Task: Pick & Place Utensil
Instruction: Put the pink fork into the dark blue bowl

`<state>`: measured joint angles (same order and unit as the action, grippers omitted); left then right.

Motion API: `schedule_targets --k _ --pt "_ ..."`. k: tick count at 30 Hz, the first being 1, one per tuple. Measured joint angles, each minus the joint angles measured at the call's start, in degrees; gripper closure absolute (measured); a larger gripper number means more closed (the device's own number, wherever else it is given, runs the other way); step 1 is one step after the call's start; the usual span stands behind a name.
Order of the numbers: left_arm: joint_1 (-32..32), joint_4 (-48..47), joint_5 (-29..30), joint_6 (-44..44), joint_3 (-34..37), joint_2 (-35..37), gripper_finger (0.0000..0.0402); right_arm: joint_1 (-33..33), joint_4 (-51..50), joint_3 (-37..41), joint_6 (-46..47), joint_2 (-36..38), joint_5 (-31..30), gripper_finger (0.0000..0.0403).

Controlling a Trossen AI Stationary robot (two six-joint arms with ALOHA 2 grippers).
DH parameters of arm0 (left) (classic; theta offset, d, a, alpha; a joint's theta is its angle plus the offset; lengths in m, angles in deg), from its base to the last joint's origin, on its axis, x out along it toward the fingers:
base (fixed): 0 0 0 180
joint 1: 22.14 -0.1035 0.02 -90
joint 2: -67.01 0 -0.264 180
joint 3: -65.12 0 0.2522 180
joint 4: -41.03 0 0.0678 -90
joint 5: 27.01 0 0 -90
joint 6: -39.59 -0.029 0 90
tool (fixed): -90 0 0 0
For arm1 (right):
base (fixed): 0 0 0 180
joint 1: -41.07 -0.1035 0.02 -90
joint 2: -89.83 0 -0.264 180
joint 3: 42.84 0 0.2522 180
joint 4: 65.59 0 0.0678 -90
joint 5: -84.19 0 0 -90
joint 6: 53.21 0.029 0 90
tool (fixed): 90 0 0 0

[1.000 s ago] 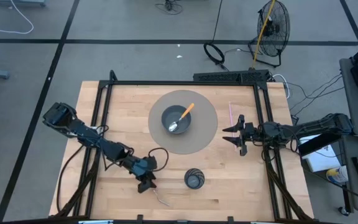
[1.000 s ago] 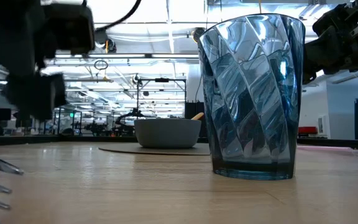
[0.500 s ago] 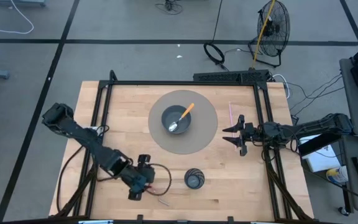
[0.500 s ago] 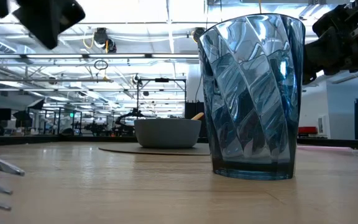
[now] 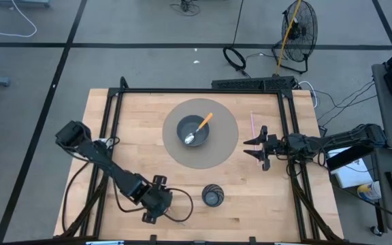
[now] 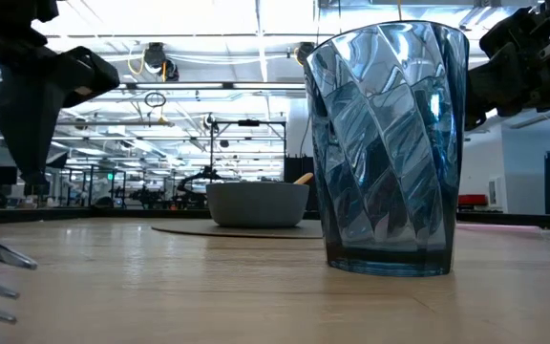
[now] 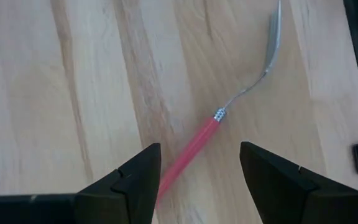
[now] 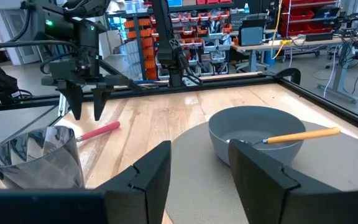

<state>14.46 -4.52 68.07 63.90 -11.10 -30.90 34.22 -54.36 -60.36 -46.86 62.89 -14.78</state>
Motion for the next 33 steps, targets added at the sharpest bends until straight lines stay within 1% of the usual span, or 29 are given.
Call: schedule_targets --k 10,15,17,23,25,27,33 --pt "1.0 -3.4 1.6 -7.3 0.0 -3.5 0.0179 0.0 -0.2 0.0 0.0 -0.2 0.0 0.0248" --pt "0.5 -4.3 3.9 -10.0 -0.1 -5.3 0.0179 0.0 -0.4 0.0 -0.1 -0.2 0.0 0.0248" --pt "0.0 -4.2 3.7 -10.6 -0.1 -5.9 0.0179 0.0 -0.5 0.0 -0.1 -0.5 0.0 0.0248" --pt "-2.0 -5.7 0.1 -10.8 -0.1 -6.9 0.0184 0.0 -0.6 0.0 0.0 -1.8 0.0 0.0248" --pt "-2.5 -5.8 -0.2 -11.4 -0.1 -6.9 0.0198 0.0 -0.7 0.0 0.0 -2.2 0.0 0.0248" --pt "-2.9 -5.7 -0.8 -12.0 -0.1 -6.9 0.0220 0.0 -0.6 0.0 0.0 -2.8 0.0 0.0248" --pt "-3.5 -5.8 -2.7 -13.7 -0.1 -6.9 0.0307 0.0 -0.6 0.0 0.0 -4.0 0.0 0.0248"
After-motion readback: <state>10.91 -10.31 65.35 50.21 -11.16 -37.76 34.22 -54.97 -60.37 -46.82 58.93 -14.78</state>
